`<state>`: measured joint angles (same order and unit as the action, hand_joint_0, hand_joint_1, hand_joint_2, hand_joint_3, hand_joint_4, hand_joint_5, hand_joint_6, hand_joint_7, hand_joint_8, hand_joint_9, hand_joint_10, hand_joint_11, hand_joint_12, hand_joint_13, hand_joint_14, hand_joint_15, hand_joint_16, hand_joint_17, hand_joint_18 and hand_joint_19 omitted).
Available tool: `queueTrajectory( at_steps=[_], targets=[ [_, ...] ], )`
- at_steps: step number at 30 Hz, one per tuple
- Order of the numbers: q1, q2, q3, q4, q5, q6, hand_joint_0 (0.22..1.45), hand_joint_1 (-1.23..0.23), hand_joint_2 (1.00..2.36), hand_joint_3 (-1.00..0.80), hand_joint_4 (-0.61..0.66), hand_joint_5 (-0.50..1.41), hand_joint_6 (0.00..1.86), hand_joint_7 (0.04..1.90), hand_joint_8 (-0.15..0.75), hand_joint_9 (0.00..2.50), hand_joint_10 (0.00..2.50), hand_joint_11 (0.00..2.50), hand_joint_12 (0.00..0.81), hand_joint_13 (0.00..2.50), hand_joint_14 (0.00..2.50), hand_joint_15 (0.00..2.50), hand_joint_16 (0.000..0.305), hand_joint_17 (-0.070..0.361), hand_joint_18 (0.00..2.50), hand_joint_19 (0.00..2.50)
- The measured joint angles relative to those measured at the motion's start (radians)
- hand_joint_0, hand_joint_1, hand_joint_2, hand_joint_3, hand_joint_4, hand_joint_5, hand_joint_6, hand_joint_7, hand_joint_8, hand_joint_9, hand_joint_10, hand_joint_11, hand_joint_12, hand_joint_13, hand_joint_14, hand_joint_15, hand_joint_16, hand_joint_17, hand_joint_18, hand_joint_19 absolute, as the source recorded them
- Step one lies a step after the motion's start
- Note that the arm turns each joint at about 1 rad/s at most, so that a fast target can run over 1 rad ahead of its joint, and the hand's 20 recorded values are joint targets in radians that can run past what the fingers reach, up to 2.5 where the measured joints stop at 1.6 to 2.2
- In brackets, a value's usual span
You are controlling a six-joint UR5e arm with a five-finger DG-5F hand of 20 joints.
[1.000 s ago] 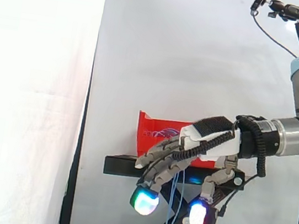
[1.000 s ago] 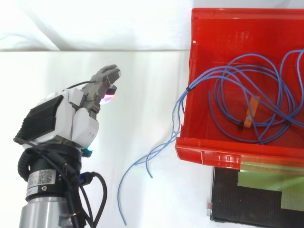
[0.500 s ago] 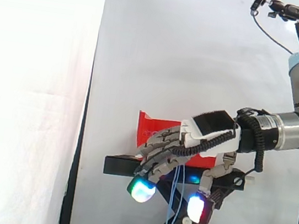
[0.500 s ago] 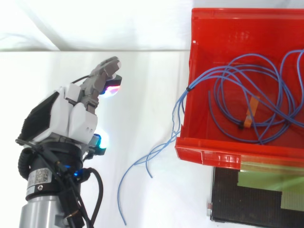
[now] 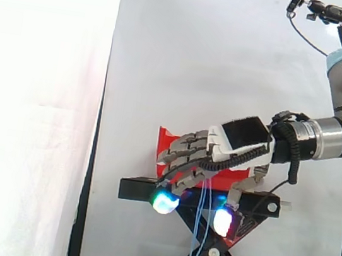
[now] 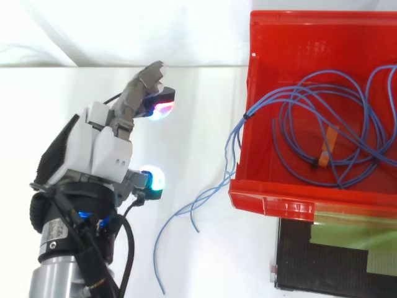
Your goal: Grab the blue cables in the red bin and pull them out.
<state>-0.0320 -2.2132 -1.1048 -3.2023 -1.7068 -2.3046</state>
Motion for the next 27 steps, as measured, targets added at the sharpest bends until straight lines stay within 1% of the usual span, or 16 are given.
queueTrajectory(
  at_steps=[3,6,13,20,27],
  targets=[
    [-0.003,0.0,0.015,-0.031,0.0,-0.03,0.63,-0.97,1.0,-1.0,0.16,0.5,0.01,0.45,0.258,0.47,0.02,0.53,0.366,0.3,0.01,0.33,0.053,0.119,0.2,0.45],
    [-0.006,0.0,0.021,-0.049,-0.001,-0.053,0.64,-0.97,1.0,-1.0,0.16,0.51,0.01,0.45,0.256,0.47,0.02,0.52,0.364,0.31,0.01,0.33,0.052,0.118,0.21,0.45],
    [-0.016,0.0,0.023,-0.057,-0.001,-0.08,0.65,-0.97,1.0,-1.0,0.16,0.51,0.01,0.45,0.254,0.48,0.02,0.53,0.363,0.31,0.01,0.34,0.052,0.117,0.21,0.45],
    [-0.032,0.0,0.028,-0.059,-0.001,-0.112,0.65,-0.97,1.0,-1.0,0.16,0.52,0.01,0.45,0.255,0.49,0.02,0.54,0.361,0.32,0.01,0.34,0.052,0.116,0.22,0.46],
    [-0.049,0.001,0.029,-0.074,-0.001,-0.153,0.66,-0.97,1.0,-1.0,0.16,0.53,0.01,0.46,0.254,0.5,0.02,0.53,0.359,0.32,0.01,0.34,0.051,0.115,0.22,0.46]
  ],
)
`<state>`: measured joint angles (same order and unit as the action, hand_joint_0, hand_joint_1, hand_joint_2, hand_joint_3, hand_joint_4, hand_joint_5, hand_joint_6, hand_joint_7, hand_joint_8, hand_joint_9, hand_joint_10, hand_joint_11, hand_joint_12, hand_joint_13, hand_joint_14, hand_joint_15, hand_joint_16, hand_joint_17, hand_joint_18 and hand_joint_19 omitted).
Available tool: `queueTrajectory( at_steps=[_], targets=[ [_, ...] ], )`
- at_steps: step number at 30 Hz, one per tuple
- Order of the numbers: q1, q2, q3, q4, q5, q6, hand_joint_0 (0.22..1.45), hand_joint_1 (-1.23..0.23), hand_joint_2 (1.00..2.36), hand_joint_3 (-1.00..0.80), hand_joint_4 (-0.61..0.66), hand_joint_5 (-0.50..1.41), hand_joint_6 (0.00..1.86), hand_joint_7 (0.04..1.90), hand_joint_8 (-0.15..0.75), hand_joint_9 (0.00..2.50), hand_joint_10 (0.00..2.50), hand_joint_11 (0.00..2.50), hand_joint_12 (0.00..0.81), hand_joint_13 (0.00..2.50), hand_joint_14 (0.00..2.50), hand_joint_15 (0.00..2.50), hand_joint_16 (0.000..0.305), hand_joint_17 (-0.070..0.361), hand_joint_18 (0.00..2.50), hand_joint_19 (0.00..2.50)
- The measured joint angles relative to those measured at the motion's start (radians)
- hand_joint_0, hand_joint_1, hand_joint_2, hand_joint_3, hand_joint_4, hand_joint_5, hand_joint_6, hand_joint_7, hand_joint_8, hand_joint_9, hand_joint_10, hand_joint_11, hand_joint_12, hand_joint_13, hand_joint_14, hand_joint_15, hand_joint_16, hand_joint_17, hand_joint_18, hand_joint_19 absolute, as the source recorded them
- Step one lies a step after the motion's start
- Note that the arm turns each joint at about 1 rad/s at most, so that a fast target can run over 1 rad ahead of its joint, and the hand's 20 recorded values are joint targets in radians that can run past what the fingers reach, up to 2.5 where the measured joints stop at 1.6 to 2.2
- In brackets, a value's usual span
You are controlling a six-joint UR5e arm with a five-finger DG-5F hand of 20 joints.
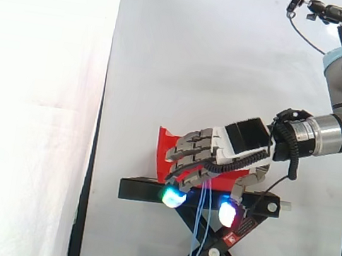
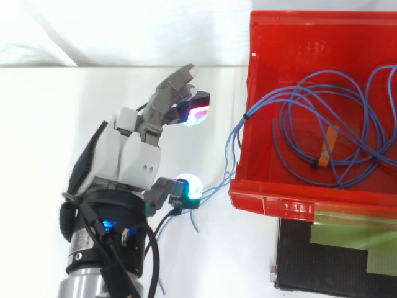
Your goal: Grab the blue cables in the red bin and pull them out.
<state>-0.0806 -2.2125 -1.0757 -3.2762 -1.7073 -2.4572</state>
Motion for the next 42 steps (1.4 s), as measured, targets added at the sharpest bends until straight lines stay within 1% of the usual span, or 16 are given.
queueTrajectory(
  at_steps=[6,15,20,26,31,36,42],
  targets=[
    [-0.013,0.0,0.0,-0.01,0.0,-0.037,0.68,-0.96,1.0,-1.0,0.16,0.54,0.01,0.46,0.251,0.51,0.02,0.54,0.355,0.32,0.01,0.34,0.05,0.113,0.22,0.47],
    [-0.023,0.0,0.0,-0.026,0.0,-0.073,0.69,-0.96,1.0,-1.0,0.16,0.55,0.01,0.47,0.25,0.51,0.02,0.53,0.353,0.32,0.01,0.34,0.049,0.111,0.22,0.47],
    [-0.025,0.0,0.004,-0.026,0.0,-0.079,0.69,-0.96,1.0,-1.0,0.16,0.55,0.01,0.48,0.249,0.51,0.02,0.53,0.352,0.32,0.01,0.34,0.049,0.111,0.22,0.47],
    [-0.025,0.0,0.02,-0.027,0.0,-0.083,0.69,-0.96,1.0,-1.0,0.17,0.57,0.01,0.51,0.249,0.52,0.02,0.54,0.352,0.33,0.01,0.34,0.049,0.11,0.22,0.47],
    [-0.025,0.0,0.033,-0.032,0.0,-0.1,0.69,-0.96,1.0,-1.0,0.17,0.6,0.01,0.54,0.25,0.52,0.02,0.55,0.35,0.33,0.01,0.35,0.049,0.11,0.22,0.47],
    [-0.025,0.0,0.036,-0.033,0.0,-0.113,0.7,-0.96,1.0,-1.0,0.18,0.62,0.01,0.57,0.252,0.53,0.02,0.55,0.348,0.33,0.01,0.35,0.049,0.11,0.22,0.47],
    [-0.025,-0.001,0.036,-0.029,0.0,-0.114,0.7,-0.97,1.0,-1.0,0.18,0.67,0.01,0.6,0.25,0.54,0.02,0.55,0.349,0.34,0.01,0.35,0.049,0.11,0.23,0.47]
  ],
)
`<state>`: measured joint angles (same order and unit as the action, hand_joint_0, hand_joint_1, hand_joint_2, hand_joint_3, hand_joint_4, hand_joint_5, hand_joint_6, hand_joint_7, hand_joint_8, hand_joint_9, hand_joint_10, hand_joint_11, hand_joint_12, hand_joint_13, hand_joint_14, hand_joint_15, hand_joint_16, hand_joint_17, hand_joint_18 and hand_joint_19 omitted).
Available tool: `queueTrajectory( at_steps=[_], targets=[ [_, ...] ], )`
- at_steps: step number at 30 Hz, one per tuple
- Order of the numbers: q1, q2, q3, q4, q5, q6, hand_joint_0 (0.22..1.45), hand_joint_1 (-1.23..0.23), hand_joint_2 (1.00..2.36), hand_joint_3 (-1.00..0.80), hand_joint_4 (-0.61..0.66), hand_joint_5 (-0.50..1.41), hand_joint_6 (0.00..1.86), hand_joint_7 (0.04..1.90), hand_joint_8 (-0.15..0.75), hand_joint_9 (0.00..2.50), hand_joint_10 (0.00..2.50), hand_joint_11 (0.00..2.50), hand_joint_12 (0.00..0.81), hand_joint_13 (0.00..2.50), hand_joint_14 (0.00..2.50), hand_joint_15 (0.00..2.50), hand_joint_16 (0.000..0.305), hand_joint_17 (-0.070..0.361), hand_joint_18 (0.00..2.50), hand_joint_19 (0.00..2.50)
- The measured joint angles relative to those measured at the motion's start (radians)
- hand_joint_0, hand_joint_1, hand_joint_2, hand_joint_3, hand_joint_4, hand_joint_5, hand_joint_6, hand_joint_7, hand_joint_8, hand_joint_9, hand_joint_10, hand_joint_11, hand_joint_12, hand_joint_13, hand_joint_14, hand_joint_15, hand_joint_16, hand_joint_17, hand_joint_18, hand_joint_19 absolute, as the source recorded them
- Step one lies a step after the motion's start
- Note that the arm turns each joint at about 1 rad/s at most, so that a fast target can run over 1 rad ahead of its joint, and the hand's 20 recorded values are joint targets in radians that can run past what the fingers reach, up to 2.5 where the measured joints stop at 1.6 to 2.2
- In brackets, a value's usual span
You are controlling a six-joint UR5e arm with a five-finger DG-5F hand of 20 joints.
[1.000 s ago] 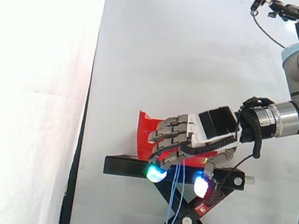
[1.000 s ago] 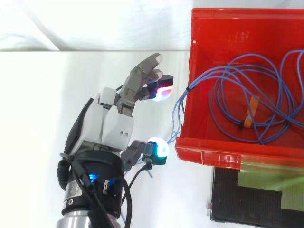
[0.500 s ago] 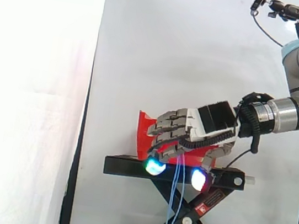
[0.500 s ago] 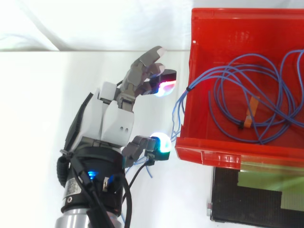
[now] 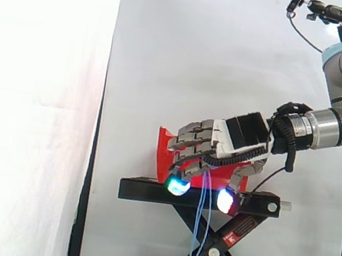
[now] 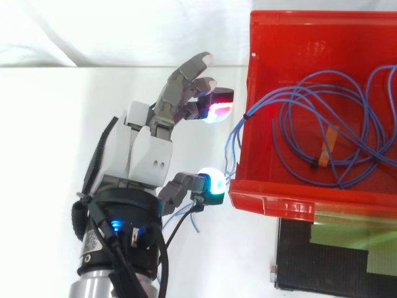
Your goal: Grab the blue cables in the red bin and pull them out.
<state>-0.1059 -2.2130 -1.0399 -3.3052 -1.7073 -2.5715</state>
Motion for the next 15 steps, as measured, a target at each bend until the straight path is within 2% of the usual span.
queueTrajectory(
  at_steps=[15],
  targets=[
    [0.0,0.0,-0.001,0.03,-0.001,-0.003,0.7,-0.97,1.0,-1.0,0.17,0.74,0.01,0.61,0.249,0.59,0.02,0.54,0.345,0.36,0.01,0.35,0.048,0.107,0.23,0.47]
  ],
)
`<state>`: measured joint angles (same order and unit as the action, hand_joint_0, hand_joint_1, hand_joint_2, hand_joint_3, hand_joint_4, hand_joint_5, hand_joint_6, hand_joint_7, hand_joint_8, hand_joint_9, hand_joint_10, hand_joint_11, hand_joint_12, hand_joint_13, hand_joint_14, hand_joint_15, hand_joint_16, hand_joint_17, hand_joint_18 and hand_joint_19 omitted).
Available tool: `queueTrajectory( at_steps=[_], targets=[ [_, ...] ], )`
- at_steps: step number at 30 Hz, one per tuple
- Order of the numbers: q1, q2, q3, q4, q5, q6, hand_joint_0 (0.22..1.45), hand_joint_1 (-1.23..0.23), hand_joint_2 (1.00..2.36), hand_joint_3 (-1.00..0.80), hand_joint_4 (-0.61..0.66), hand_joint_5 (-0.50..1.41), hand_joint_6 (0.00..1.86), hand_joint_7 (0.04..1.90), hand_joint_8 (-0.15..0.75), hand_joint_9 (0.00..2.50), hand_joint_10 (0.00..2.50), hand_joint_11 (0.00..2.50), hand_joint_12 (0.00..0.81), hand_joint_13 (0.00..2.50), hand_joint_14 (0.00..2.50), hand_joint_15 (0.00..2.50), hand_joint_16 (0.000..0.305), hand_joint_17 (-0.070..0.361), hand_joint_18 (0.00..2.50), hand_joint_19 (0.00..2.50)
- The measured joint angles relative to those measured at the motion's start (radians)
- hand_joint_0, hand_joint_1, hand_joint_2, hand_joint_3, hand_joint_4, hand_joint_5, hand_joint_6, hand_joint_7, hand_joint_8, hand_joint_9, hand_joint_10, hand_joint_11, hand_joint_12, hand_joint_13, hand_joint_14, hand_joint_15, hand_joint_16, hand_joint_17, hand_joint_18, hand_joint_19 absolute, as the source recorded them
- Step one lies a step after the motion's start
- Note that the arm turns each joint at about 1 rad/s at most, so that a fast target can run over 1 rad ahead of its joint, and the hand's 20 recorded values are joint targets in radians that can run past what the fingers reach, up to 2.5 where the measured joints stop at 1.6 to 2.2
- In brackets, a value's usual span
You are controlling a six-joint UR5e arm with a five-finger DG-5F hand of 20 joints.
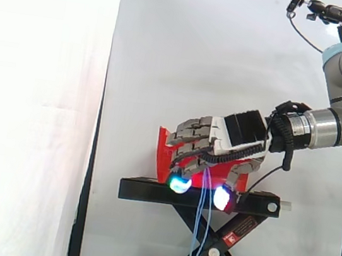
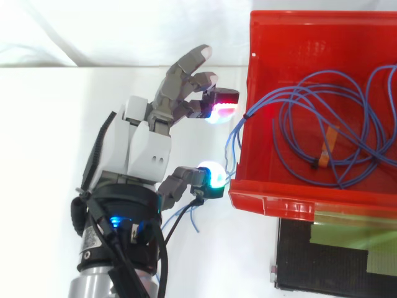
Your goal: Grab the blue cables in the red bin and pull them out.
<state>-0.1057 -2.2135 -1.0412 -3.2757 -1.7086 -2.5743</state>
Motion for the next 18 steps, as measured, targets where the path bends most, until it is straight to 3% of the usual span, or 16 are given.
queueTrajectory(
  at_steps=[18],
  targets=[
    [-0.002,0.0,-0.023,0.019,0.0,-0.014,0.71,-0.96,1.0,-1.0,0.16,0.77,0.01,0.61,0.244,0.61,0.02,0.53,0.344,0.37,0.01,0.35,0.047,0.105,0.24,0.48]
  ],
)
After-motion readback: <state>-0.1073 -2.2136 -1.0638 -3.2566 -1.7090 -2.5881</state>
